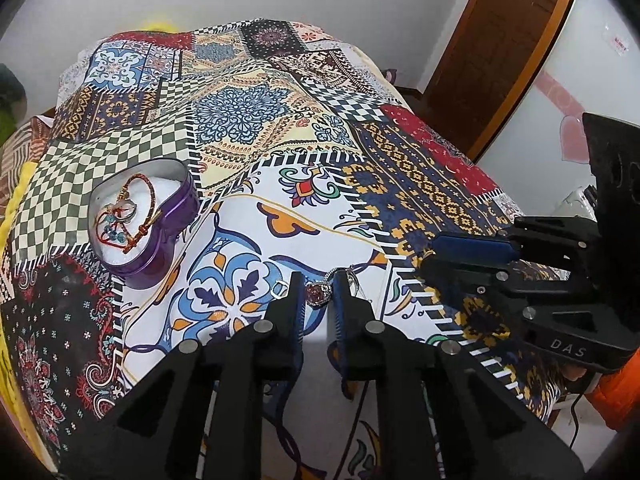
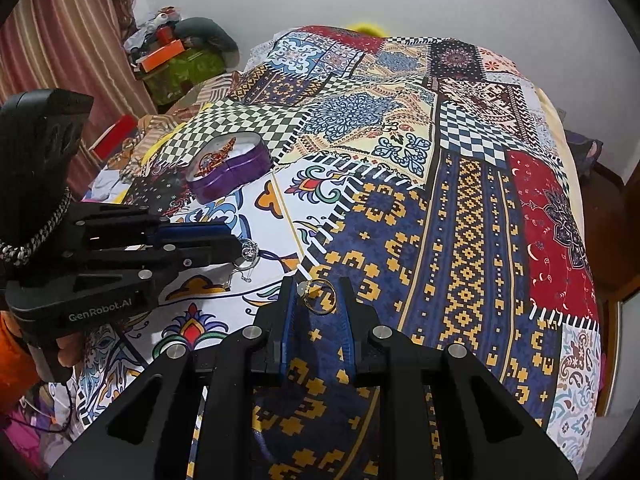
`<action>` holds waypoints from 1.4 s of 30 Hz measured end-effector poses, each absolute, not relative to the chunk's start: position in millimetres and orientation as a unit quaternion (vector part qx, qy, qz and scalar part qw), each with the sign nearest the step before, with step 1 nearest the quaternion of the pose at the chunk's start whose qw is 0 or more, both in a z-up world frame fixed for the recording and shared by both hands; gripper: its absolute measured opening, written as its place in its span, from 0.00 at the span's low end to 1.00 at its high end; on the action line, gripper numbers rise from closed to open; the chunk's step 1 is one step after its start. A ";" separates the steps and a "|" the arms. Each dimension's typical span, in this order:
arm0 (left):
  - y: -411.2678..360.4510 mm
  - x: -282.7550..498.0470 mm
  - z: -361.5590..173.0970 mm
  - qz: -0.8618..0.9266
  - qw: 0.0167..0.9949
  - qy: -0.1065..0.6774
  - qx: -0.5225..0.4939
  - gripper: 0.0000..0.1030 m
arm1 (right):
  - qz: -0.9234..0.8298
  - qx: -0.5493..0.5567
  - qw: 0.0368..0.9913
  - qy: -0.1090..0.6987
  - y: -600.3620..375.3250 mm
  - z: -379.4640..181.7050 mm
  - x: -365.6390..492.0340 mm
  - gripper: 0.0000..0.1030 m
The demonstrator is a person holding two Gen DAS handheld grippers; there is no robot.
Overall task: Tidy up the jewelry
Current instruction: 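Grasp a gold ring with the right tool while the left tool grasps a silver pendant, then carry the gold ring and silver pendant over the purple tin with both tools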
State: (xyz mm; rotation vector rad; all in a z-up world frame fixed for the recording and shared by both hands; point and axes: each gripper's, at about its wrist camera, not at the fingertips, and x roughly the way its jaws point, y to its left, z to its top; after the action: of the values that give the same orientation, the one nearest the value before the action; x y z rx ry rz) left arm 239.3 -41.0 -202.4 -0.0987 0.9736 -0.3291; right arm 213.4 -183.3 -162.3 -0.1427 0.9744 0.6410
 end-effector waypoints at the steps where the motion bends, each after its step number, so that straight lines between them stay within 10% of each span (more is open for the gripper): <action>1: -40.7 237.4 -201.1 -0.157 0.871 0.464 -0.046 0.11 | 0.302 -0.067 0.833 0.459 -183.6 -161.6 213.1 0.17; 42: 38.0 181.5 -138.8 -0.087 0.918 0.383 -0.057 0.10 | 0.331 -0.080 0.846 0.411 -133.3 -113.8 212.1 0.17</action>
State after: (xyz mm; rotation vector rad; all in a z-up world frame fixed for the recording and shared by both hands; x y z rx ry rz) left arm 181.5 38.0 -138.8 -0.1168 0.7884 -0.1799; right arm 212.1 -133.3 -113.8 -0.1689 0.8670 0.6986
